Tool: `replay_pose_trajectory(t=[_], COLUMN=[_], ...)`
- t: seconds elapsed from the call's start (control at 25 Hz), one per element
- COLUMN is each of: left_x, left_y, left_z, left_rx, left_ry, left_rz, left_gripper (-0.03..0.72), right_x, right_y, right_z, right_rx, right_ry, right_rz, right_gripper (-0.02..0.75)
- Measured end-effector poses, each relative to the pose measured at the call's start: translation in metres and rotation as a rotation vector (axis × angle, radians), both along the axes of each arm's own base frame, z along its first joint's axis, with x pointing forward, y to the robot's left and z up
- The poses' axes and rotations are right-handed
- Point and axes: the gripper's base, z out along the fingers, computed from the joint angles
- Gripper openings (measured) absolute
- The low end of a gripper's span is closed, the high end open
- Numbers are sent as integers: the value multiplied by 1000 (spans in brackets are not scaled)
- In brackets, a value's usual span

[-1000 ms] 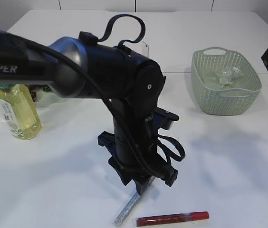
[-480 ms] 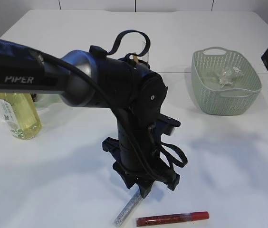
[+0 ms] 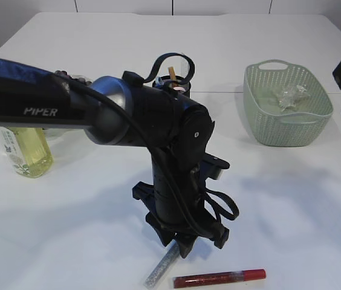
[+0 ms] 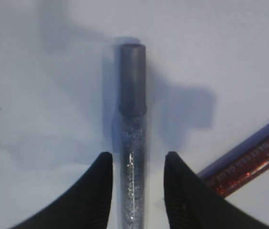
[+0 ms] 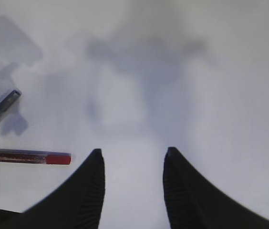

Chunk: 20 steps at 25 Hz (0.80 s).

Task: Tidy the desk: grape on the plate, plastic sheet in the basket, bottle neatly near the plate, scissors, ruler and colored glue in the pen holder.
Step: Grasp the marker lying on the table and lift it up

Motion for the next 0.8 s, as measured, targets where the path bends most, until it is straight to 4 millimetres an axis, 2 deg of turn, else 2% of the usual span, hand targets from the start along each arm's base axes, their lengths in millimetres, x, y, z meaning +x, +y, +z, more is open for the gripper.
replay_pose_trajectory(t=[0.8], left_x=[-1], left_y=[-1], left_z=[-7], left_rx=[7], left_ry=[19], left_rz=[7], left_gripper=[269], right_x=[0], right_y=[0], right_z=[0], right_rx=[0], right_ry=[0], right_rz=[0], right_gripper=[331])
